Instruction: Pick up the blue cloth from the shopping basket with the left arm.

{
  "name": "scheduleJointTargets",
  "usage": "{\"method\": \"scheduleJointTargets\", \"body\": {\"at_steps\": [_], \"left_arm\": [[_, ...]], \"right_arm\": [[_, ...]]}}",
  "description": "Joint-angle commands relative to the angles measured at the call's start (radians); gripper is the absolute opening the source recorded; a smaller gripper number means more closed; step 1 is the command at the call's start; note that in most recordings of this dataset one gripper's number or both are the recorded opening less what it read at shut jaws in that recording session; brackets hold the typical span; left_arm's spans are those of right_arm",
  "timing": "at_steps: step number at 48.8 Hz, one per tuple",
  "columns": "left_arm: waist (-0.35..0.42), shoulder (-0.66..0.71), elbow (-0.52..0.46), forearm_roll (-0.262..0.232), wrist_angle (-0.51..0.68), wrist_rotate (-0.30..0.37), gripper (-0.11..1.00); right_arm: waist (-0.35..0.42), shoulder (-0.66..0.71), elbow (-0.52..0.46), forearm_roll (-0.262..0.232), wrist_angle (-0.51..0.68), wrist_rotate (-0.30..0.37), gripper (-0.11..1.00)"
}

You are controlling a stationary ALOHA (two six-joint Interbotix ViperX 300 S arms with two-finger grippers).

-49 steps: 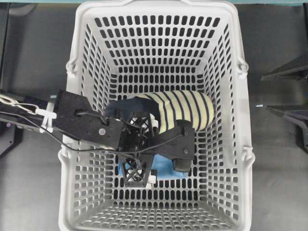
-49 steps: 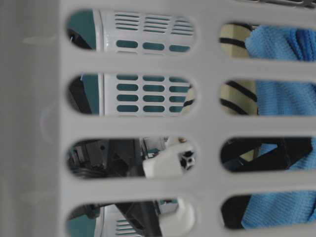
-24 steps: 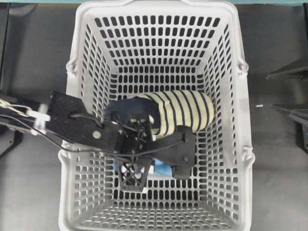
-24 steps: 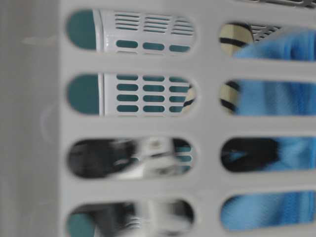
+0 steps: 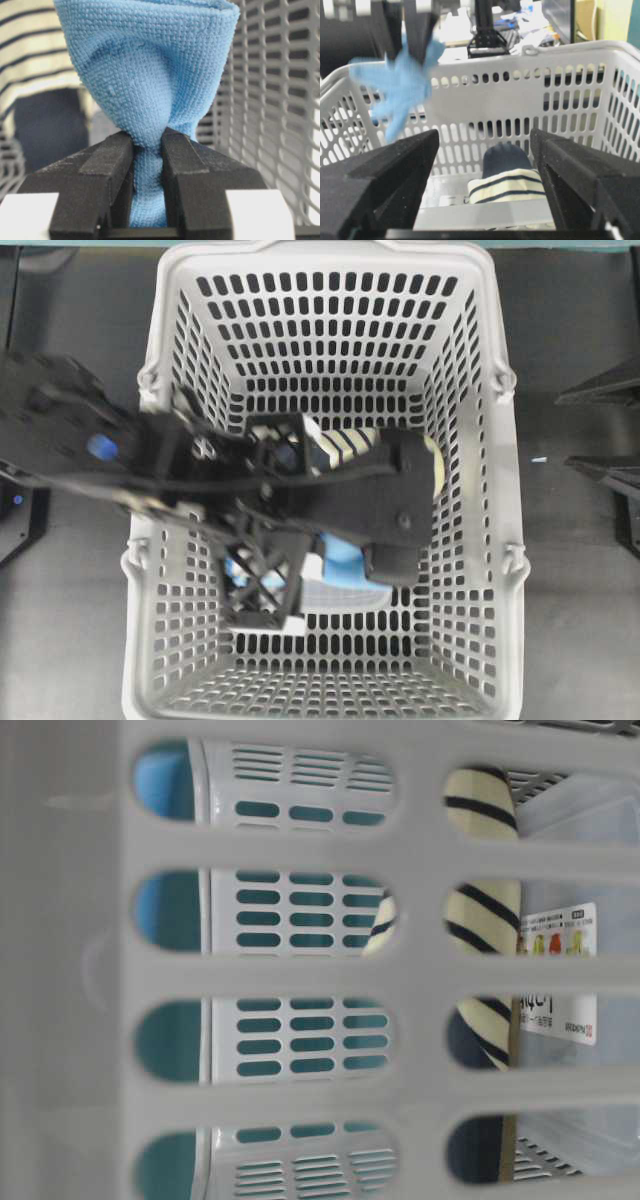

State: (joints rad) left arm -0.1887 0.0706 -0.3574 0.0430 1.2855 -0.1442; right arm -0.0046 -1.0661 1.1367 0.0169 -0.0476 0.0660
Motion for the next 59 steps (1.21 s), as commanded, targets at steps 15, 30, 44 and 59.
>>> {"method": "scheduleJointTargets", "body": {"at_steps": [15,30,44,59], "left_arm": [[0.009,0.041,-0.181,0.003,0.161,0.005,0.13],[0.009,0.041,-0.178,0.003,0.161,0.003,0.13],[0.012,0.044,-0.178,0.003,0.161,0.003,0.13],[0.015,0.046,-0.178,0.003,0.161,0.003,0.13]], "right_arm": [[0.002,0.005,-0.008,0.0,-0.005,0.002,0.72],[0.002,0.005,-0.008,0.0,-0.006,0.002,0.72],[0.002,0.005,-0.008,0.002,-0.006,0.003,0.72],[0.002,0.005,-0.008,0.002,0.0,0.003,0.71]]}}
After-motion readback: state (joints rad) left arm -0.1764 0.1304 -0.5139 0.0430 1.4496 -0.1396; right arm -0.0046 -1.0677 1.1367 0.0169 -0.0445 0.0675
